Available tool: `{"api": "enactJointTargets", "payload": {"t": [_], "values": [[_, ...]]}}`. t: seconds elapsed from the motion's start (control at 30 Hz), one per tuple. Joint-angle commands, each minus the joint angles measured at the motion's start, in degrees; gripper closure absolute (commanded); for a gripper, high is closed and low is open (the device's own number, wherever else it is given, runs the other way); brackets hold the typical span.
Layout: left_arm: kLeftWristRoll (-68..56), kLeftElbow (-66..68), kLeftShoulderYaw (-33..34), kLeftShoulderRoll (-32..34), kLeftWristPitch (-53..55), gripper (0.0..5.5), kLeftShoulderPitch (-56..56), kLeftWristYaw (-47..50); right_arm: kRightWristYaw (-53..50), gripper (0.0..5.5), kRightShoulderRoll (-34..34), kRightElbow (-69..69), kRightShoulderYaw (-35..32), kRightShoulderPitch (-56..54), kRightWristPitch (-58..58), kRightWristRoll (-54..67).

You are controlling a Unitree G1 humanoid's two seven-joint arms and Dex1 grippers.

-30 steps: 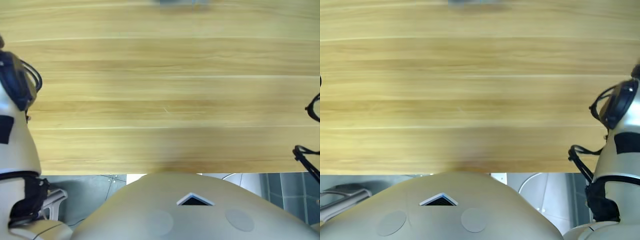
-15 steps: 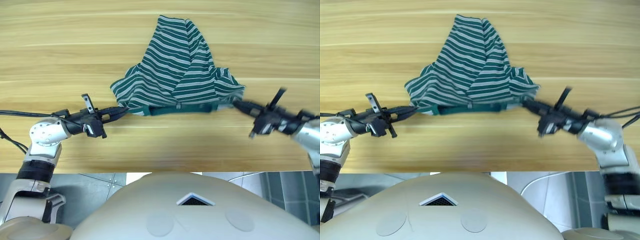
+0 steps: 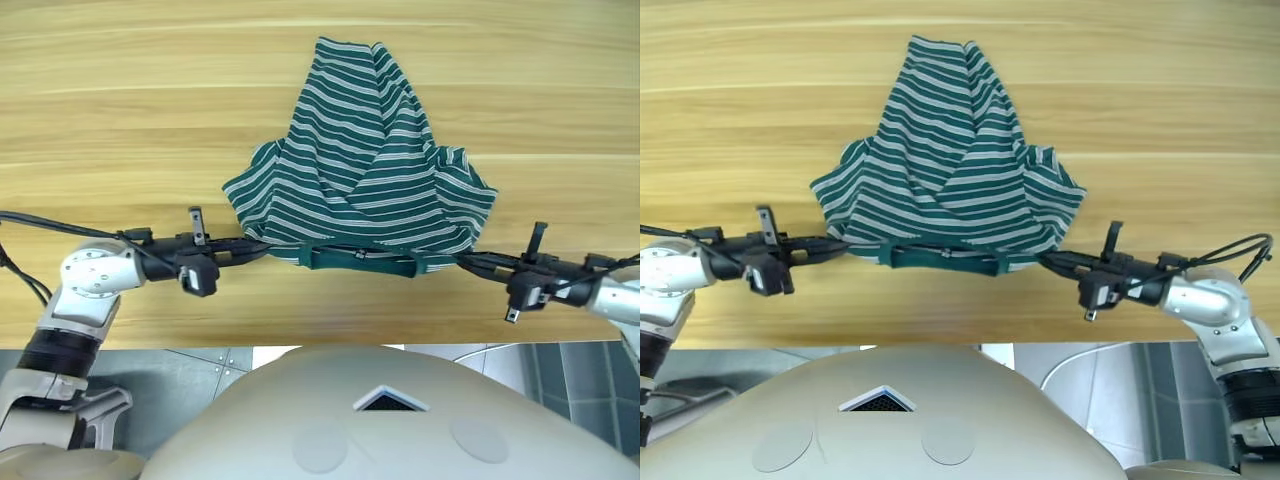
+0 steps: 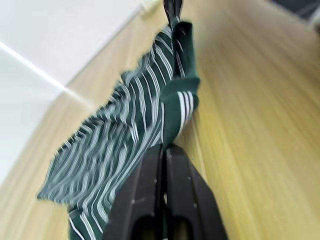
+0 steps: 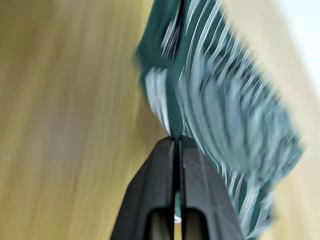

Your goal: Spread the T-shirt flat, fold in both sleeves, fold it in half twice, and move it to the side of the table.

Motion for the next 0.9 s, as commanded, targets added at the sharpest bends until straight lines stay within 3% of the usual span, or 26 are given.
{"api": "enactJointTargets", "payload": {"t": [0.03,0.13,0.2,0.33,0.53,0.67,0.8,0.9], "values": [[-26.1,-19.4,7.1,10.9,-0.6,5.48,7.5,-8.6,13.8,5.5,-8.3,-17.0,-11.1,9.3,-7.9,32.9],[-44.6,-28.7,20.6,12.3,4.7,5.48,8.6,-15.3,30.4,5.5,-3.3,-21.6,-27.9,6.2,6.2,58.1],[-48.3,-27.3,25.3,12.5,8.9,5.48,3.3,-15.3,32.0,5.5,-4.0,-17.3,-29.5,2.2,10.4,59.0],[-43.8,-16.0,24.2,11.6,18.7,5.48,-14.4,-11.5,23.6,5.5,-4.7,-8.3,-25.4,-11.8,16.6,47.5],[-20.7,4.1,19.3,6.0,23.8,5.48,-42.8,-5.0,1.9,5.5,-2.8,10.9,-21.0,-43.4,24.1,21.7],[-13.1,9.9,19.9,3.5,24.0,5.48,-54.4,-2.3,-2.3,5.5,-2.4,10.8,-23.0,-51.0,25.7,16.6],[-22.0,-4.0,26.5,4.8,25.7,5.48,-39.9,-11.2,5.5,5.5,-1.1,4.8,-28.7,-43.3,26.3,22.0],[-26.8,-15.7,33.7,3.6,25.5,5.48,-21.6,-19.6,23.9,5.5,2.2,-5.5,-36.3,-25.2,25.2,30.5]]}}
